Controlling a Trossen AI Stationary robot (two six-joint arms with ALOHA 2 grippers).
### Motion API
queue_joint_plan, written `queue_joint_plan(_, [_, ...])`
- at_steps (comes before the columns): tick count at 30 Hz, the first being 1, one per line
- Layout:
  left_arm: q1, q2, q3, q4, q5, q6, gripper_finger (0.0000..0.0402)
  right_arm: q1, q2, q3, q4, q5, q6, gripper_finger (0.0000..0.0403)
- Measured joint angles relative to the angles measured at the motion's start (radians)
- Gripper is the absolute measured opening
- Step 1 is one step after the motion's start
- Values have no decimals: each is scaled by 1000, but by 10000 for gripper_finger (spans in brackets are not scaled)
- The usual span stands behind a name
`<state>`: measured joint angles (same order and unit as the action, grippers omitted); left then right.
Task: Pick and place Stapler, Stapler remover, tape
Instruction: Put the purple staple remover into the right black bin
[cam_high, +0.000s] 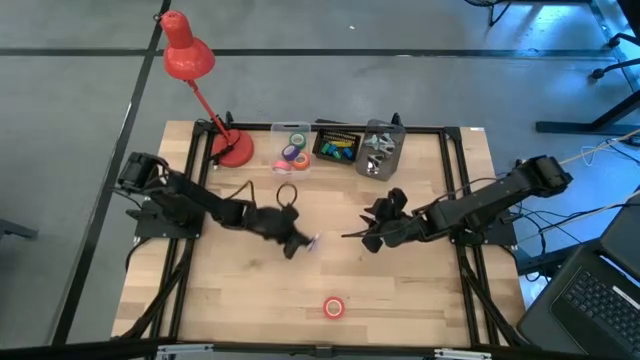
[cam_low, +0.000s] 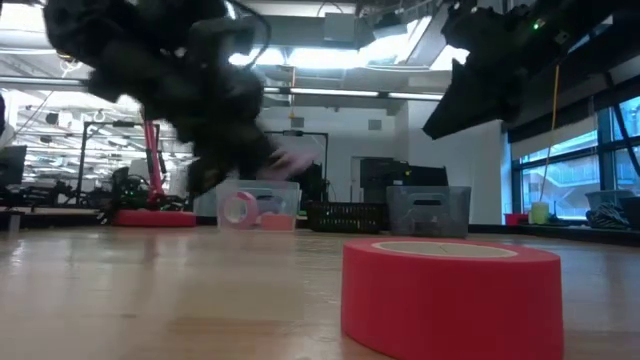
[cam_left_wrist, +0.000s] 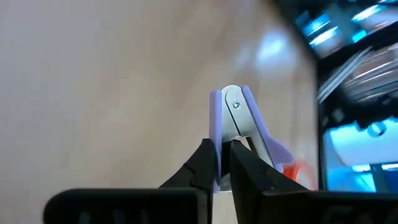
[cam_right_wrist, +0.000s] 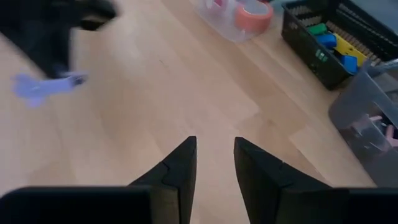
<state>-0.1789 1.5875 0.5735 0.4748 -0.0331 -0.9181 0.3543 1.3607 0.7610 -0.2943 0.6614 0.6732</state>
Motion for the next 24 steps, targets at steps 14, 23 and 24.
queue_joint_plan(14, [342, 88, 25, 643, 345, 398, 21, 36, -12, 1, 441, -109, -277, 110])
queue_joint_plan(23, [377, 209, 224, 557, 557, 487, 21, -14, -12, 1, 462, -172, -233, 110])
queue_joint_plan(24, [375, 212, 240, 527, 559, 511, 21, -18, -12, 1, 457, -186, -223, 110])
